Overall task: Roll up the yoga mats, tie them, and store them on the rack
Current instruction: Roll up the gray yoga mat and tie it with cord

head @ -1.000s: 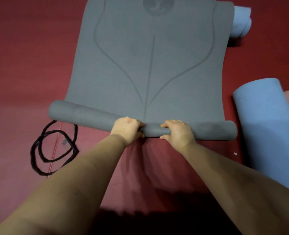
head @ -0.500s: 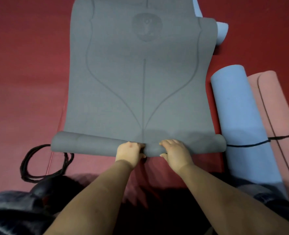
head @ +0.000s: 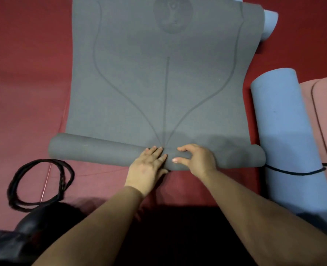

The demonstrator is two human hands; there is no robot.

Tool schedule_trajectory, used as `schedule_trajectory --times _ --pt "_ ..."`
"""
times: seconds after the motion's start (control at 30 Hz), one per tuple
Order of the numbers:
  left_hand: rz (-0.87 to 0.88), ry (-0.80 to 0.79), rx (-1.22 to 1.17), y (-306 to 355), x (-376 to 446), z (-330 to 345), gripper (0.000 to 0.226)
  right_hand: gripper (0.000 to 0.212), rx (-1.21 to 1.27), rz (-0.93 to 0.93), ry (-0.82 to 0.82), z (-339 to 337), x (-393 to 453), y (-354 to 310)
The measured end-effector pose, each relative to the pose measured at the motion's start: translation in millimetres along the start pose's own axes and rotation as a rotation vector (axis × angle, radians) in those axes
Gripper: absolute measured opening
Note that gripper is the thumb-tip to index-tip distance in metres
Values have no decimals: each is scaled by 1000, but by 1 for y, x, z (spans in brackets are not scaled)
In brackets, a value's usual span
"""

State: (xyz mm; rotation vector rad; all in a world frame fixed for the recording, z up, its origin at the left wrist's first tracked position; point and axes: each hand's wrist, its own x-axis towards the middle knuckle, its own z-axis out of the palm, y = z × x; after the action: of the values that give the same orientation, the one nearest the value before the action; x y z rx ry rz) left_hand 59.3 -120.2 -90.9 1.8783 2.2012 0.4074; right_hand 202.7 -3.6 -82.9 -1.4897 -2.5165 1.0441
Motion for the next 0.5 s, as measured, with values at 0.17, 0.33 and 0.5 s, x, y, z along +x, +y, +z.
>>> schedule_trajectory --times 0.17,0.33,0.5 --pt "9 -134 -179 -19 19 2 45 44 -182 -161 229 18 -13 5" --pt "-55 -115 -250 -27 47 -10 45 55 -160 -266 280 26 -1 7" --pt "-26 -30 -159 -21 32 12 53 50 -107 -161 55 -5 48 1"
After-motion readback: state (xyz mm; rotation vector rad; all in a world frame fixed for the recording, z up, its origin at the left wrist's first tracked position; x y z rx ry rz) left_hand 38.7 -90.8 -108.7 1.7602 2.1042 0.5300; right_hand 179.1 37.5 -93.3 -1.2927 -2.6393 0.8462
